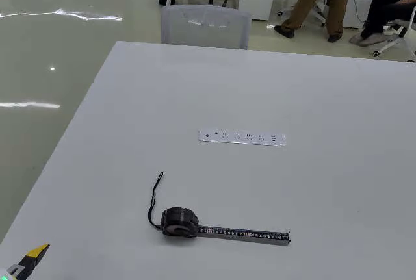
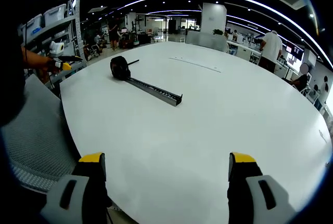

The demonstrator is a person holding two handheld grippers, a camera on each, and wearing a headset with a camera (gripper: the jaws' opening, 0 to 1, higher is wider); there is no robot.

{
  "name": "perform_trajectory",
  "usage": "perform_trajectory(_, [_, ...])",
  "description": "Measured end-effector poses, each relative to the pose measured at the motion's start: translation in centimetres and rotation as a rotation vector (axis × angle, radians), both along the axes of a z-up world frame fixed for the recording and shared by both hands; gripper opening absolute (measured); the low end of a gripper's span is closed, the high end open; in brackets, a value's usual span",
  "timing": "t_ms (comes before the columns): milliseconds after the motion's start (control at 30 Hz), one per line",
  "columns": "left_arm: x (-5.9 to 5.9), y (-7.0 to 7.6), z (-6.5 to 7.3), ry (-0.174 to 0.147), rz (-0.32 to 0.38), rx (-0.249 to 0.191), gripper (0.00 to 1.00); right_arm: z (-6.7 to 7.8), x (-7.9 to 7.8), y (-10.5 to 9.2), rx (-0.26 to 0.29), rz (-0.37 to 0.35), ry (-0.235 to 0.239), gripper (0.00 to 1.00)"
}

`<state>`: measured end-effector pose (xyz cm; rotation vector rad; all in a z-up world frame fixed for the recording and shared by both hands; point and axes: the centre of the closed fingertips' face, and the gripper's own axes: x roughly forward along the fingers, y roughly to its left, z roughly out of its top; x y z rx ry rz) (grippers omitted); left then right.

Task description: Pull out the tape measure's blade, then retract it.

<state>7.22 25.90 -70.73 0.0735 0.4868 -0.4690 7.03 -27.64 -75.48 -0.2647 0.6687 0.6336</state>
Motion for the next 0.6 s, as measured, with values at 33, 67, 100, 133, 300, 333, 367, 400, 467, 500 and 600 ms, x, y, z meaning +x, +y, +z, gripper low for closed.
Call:
perform_trajectory(33, [0.04,0.0,0.1,0.002,0.002,-0.009,0.99,-0.04,0.09,-0.07,0.0,-0.003,0.003,1.0])
perform_trajectory(67, [0.06,0.0,0.1,0.002,0.001,-0.007,0.99,-0.02,0.13,-0.06,-0.001,-0.003,0.0,1.0])
perform_trajectory(100, [0.07,-0.01,0.13,0.002,0.0,-0.007,0.99,0.03,0.16,0.0,-0.003,-0.002,-0.005,1.0])
perform_trajectory(133, [0.09,-0.45,0.6,-0.002,0.0,-0.012,0.99,0.11,0.29,0.0,0.002,-0.005,-0.007,1.0])
perform_trajectory(300, [0.44,-0.37,0.57,-0.009,-0.005,-0.019,0.99,0.38,0.68,0.07,0.007,-0.003,-0.026,1.0])
perform_trajectory(333, [0.48,-0.43,0.59,-0.008,-0.006,-0.021,0.99,0.38,0.69,0.09,0.007,-0.002,-0.025,1.0])
perform_trajectory(367, [0.55,-0.49,0.63,-0.008,-0.006,-0.023,0.99,0.52,0.71,0.15,0.006,-0.001,-0.026,1.0])
perform_trajectory(400, [0.58,-0.51,0.63,-0.008,-0.006,-0.023,0.99,0.52,0.73,0.14,0.005,-0.001,-0.026,1.0])
perform_trajectory(467, [0.65,-0.46,0.51,-0.007,-0.007,-0.023,0.99,0.48,0.75,0.07,0.006,-0.002,-0.029,1.0])
perform_trajectory(500, [0.66,-0.46,0.46,-0.005,-0.007,-0.02,0.99,0.44,0.75,0.03,0.007,-0.004,-0.028,1.0])
perform_trajectory(600, [0.56,-0.54,0.43,-0.005,-0.011,-0.016,0.99,0.31,0.63,0.0,0.005,-0.006,-0.024,1.0])
